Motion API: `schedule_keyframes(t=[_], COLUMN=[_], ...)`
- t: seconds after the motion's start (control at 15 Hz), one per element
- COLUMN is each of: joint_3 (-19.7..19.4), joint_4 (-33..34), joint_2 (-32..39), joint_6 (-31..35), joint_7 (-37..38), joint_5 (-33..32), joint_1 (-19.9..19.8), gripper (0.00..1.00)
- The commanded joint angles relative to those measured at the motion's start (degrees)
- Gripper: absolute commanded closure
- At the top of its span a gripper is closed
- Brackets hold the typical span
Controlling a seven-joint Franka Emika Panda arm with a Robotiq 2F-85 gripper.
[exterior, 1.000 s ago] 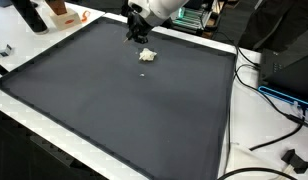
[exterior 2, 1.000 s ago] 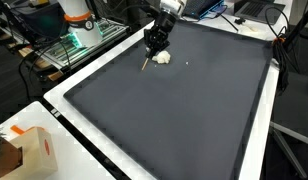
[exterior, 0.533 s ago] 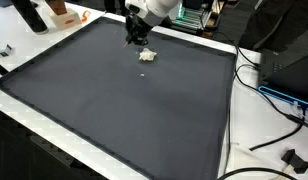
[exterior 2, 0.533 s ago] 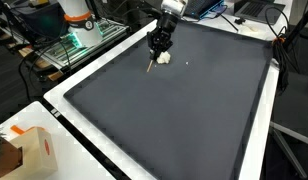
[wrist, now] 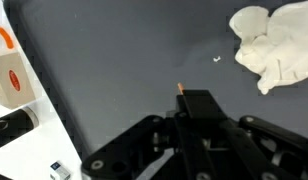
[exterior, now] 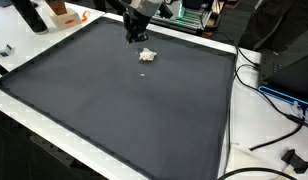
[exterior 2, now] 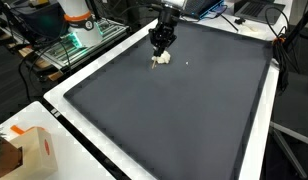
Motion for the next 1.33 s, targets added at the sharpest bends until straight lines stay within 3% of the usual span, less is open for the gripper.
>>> schedule_keyframes(t=[0.0, 0.8, 1.27], joint_3=[-0.6, -0.3, -0.1], joint_4=[-3.0, -7.5, -9.2], joint_2=[-4.8, -17.7, -23.1], joint_6=[2.1, 2.4, 1.2], joint_7=[-7.2, -28.8, -36.6], joint_5=[7.2, 30.3, 37.4], joint_1=[-0.6, -0.8, -0.8], gripper=[0.97, 0.97, 0.97])
